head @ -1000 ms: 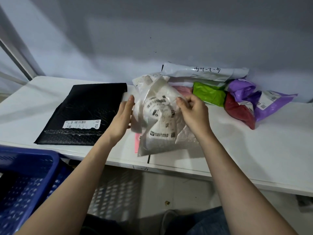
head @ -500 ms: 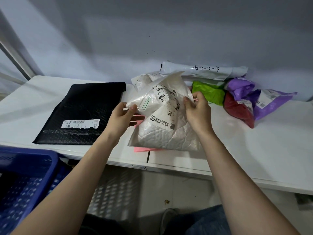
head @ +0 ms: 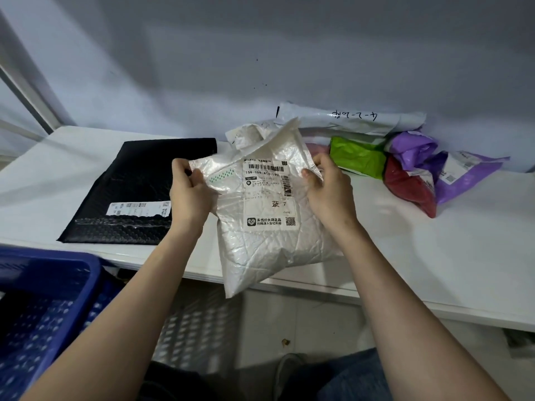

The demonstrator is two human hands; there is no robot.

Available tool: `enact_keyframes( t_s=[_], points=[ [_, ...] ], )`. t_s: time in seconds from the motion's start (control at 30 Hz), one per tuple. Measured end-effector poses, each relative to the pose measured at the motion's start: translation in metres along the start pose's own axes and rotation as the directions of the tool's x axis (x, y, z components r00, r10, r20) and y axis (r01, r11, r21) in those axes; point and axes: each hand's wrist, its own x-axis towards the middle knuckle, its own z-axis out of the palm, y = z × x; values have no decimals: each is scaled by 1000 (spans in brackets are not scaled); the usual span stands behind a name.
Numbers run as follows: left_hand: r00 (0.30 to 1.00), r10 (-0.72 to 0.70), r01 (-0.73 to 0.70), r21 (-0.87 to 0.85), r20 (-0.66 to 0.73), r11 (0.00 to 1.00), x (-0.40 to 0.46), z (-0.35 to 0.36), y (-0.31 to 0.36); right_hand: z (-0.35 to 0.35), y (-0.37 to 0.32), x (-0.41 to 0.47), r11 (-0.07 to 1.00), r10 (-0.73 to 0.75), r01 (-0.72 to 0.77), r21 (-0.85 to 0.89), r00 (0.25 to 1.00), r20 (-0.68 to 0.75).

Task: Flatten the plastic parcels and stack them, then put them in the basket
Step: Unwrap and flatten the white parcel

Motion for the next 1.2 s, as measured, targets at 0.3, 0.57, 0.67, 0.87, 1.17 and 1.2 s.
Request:
enact_keyframes(
  t_s=[0.3,0.57,0.67,0.87,1.17,1.2],
  points=[
    [911,-284,330,-114,298,937,-5,-6,6,0,4,0,987,115,-110,113,992,-41],
    [945,-83,-7,275,317,961,-22,9,-7,11,17,-2,978,199,-203,40,976,86],
    [942,-5,-118,346,336,931,-23,10,-11,21,23,-8,979,193,-182,-94,974,116],
    [946,-92,-90,524,311,847,-21,7,-37,34,37,-13,945,268,-218,-243,943,196],
    [874,94,-428,664,476,614,-35,24,-54,53,41,-25,903,12,107,-416,962,273],
    [849,85,-465,663,521,586,-38,29,-57,58,40,-27,896,-29,159,-415,953,303]
  ],
)
